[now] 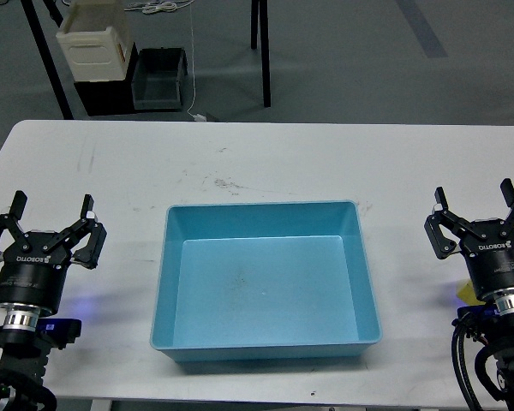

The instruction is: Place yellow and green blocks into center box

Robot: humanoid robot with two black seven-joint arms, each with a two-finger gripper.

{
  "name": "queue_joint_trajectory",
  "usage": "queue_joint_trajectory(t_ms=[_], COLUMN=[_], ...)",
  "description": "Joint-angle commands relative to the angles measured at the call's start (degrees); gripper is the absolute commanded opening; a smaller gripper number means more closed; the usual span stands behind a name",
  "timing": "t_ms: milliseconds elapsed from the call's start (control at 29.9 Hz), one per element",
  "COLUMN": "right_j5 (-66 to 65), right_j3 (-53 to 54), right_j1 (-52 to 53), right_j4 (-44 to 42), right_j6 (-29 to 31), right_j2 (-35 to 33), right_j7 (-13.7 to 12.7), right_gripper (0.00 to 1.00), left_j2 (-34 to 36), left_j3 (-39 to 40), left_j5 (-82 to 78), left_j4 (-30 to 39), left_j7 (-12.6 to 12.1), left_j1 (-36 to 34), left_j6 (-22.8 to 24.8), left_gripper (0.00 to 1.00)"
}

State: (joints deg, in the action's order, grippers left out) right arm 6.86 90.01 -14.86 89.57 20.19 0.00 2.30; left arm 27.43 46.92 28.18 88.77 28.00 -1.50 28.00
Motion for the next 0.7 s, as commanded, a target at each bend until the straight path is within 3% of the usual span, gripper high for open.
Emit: queue_joint_trajectory(t_ms=[0, 434, 668], right_j5=[-0.01, -1.50, -15.71], right_j3=[-0.01, 0.69, 4.56], right_j1=[0.00, 1.41, 5.62], right_j4=[-0.10, -0.54, -0.71], right_j6=[0.03, 0.64, 1.96], right_j2=[0.00, 0.00, -0.43], right_j7=[-0.02, -0.10, 0.07], right_gripper=[1.00, 1.00, 1.00], left_j2=[-0.01, 0.25, 0.16], left_j3=[0.02, -0.33, -0.33], left_j5=[-0.14, -0.32, -0.32], left_j4=[0.00, -0.09, -0.09], left_j7=[0.00, 0.00, 0.00], left_j1=[-0.08, -0.17, -0.17], left_j6=[0.00, 0.00, 0.00], left_gripper=[1.00, 1.00, 1.00])
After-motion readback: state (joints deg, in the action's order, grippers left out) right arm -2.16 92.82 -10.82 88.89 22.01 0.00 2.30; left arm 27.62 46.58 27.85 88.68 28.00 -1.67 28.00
